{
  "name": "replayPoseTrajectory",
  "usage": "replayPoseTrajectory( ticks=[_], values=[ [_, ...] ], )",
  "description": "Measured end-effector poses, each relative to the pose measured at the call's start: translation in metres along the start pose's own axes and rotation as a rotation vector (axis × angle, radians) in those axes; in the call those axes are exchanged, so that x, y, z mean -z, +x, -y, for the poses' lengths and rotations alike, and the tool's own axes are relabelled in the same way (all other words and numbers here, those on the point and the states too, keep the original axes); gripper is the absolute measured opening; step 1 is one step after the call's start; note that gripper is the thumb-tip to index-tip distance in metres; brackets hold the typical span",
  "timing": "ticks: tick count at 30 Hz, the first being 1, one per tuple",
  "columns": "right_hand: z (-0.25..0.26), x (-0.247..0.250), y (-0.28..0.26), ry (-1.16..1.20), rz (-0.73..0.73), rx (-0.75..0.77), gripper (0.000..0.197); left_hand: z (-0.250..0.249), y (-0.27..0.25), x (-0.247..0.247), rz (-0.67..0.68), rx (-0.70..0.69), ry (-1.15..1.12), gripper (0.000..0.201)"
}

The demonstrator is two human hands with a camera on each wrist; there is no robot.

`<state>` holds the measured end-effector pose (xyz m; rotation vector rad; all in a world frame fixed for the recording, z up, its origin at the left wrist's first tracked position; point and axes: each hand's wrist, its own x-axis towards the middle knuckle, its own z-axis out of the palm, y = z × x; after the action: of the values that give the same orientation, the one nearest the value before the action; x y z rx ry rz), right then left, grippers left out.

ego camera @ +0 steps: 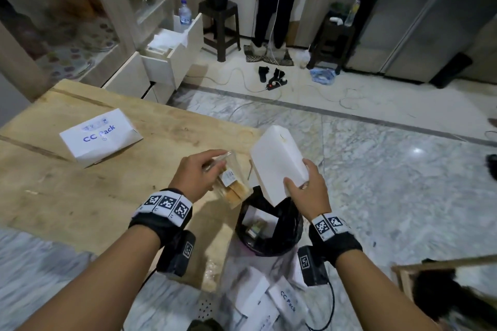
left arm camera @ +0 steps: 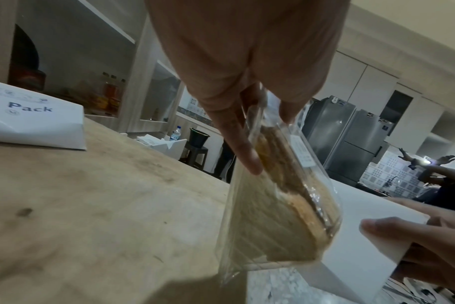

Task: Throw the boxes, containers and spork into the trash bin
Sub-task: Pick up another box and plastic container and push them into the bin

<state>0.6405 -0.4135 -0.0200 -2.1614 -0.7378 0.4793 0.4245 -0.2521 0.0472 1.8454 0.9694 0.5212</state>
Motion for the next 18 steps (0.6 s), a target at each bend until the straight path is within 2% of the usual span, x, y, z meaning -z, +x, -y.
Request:
replayPoseTrajectory(
  ticks=[5,10,14,18],
  values=[
    [-0.057,0.048,-0.026,0.007,0.009,-0.053,0.066,-0.028,-0.027,-0.07,0.008,0.023,-0.01,0.025],
    [-0.127,0.08,-0.043,-0.021,0.048,-0.116,0.069,-0.031,-0.05,-0.145,0.025,0.056,0.004,0.029],
    [-0.192,0.077,-0.052,-0.041,0.124,-0.198,0.072,-0.002,-0.063,-0.205,0.022,0.141,0.01,0.032],
    [-0.252,0.052,-0.048,-0.07,0.233,-0.291,0.071,0.05,-0.066,-0.25,0.068,0.224,0.008,0.035]
  ],
)
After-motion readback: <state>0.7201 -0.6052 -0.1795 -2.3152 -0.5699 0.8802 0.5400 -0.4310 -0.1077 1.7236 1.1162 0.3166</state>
